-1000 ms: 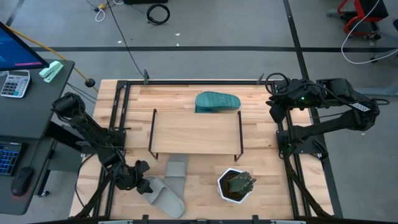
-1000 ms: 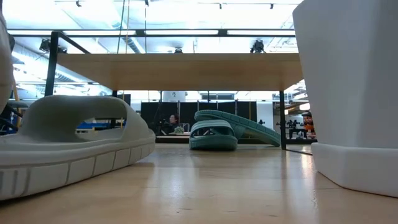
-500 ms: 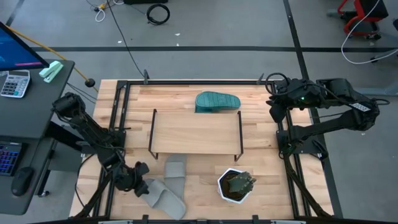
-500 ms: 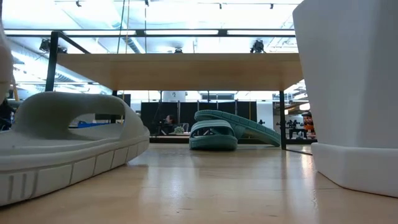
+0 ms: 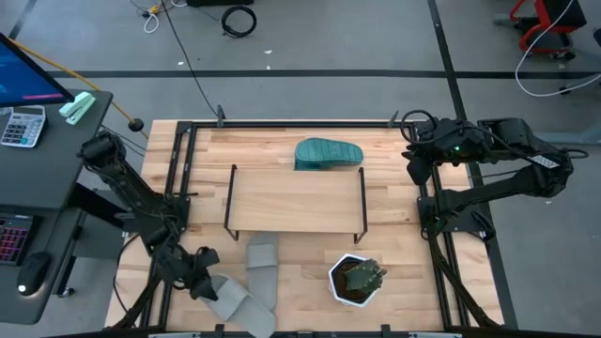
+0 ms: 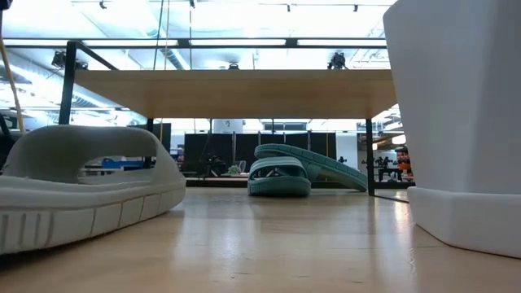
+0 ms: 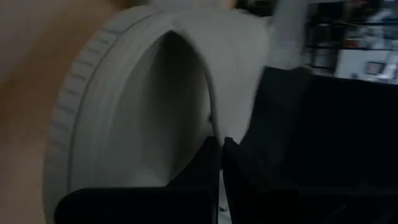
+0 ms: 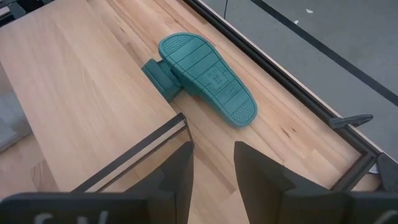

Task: Pick and place slides into the shelf
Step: Put the bottom gray slipper on the shelf

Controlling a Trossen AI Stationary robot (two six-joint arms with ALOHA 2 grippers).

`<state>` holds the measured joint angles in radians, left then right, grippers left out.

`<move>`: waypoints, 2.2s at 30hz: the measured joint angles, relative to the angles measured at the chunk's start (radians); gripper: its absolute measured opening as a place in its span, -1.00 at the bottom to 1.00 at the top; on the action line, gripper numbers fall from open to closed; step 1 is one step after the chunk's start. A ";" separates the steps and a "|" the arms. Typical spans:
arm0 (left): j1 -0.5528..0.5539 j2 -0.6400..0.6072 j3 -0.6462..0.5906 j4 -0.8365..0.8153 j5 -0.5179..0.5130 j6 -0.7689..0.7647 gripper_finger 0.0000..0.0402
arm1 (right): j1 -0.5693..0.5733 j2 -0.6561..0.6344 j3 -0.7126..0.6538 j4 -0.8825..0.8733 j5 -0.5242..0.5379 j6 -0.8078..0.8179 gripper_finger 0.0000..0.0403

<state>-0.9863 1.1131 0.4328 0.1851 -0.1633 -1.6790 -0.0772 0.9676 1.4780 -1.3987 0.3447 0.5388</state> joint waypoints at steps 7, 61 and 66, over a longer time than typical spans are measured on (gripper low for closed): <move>0.010 -0.133 0.000 0.045 -0.069 0.064 -0.97 | 0.000 0.000 0.000 0.000 0.000 0.000 -0.39; 0.533 -0.460 0.297 -0.292 0.030 0.802 -0.97 | 0.000 0.001 0.000 0.032 -0.002 0.017 -0.39; 0.620 -0.459 0.371 -0.406 0.087 0.870 -0.97 | 0.000 0.001 0.000 0.094 -0.001 0.011 -0.39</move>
<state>-0.3662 0.6537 0.8035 -0.2212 -0.0766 -0.8088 -0.0776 0.9684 1.4780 -1.3047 0.3435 0.5498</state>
